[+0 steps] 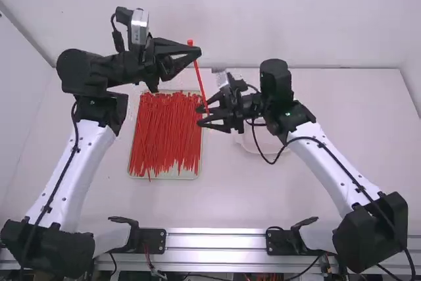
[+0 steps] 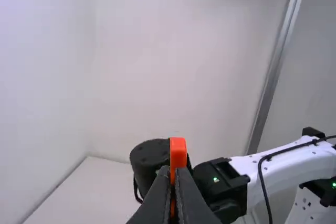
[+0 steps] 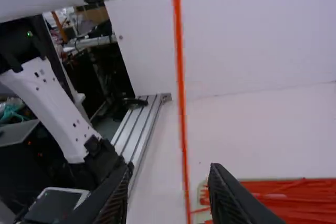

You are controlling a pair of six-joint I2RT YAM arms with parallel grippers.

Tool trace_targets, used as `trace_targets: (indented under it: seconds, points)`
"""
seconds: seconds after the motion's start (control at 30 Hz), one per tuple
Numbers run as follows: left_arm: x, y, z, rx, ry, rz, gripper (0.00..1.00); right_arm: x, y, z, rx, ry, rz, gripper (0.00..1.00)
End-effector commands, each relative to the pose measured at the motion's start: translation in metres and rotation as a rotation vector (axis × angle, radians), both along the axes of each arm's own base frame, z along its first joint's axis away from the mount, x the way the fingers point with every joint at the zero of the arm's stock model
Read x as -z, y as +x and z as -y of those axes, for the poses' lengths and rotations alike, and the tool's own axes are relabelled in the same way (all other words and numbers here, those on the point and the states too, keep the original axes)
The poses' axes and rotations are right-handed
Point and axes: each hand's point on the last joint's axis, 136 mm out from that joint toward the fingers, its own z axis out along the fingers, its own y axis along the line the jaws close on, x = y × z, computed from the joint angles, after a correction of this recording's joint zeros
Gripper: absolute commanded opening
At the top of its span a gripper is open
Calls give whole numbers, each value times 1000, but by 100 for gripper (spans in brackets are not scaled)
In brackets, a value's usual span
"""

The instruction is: Fasten the cable tie

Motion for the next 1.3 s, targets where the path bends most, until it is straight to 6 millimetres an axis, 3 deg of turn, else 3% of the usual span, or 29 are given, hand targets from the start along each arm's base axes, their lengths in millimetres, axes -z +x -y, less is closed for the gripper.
trace_targets:
  seconds: [0.0, 0.1, 0.13, 0.17, 0.33, 0.37, 0.43, 0.47, 0.5, 0.53, 0.57, 0.7, 1.0, 1.13, 1.23, 1.27]
  points:
    - [-12, -8, 0, 6, 4, 44, 2, 4, -3, 0, -24, 16, 74, 38]
    - [-14, -9, -1, 6, 5, 41, 2, 6, -3, 1, -23, 11, 68, 25]
    - [-13, -8, 0, 5, 5, 35, 2, 6, -4, 1, -23, 9, 64, 7]
    - [-13, -8, 0, 5, 5, 33, 2, 6, -4, 1, -23, 8, 61, 0]
    - [-13, -5, -1, -6, -2, 20, 2, 7, -4, 1, -23, 4, 48, 0]
    - [-13, -4, -1, -8, -6, 14, 7, 7, -4, 1, -22, 3, 44, 0]
    - [-14, -3, -2, -16, -12, 12, 27, 7, -4, 1, -22, 2, 42, 0]
    - [-14, -3, -2, -17, -13, 12, 45, 7, -4, 1, -21, 1, 36, 0]
    - [-15, -3, -2, -16, -12, 13, 75, 7, -2, 3, -15, -2, 23, 0]
    - [-14, -3, -2, -16, -12, 13, 84, 7, -1, 4, -10, -3, 17, 0]
    - [-14, -3, -3, -18, -9, 13, 99, 6, 3, 8, 7, -4, 9, 0]
    - [-9, -4, -6, -5, 20, 25, 99, 0, 13, 19, 38, 7, -5, 0]
    - [16, 13, -8, -49, 73, -9, 99, -31, 44, 53, 130, 67, -2, 0]
    - [25, 26, -9, -105, 80, -38, 99, -38, 83, 69, 334, 73, -39, 0]
    - [33, 38, -12, -164, 94, -46, 99, -34, 124, 96, 566, 67, -48, 0]
    - [33, 38, -12, -167, 94, -48, 99, -34, 125, 97, 576, 66, -50, 0]
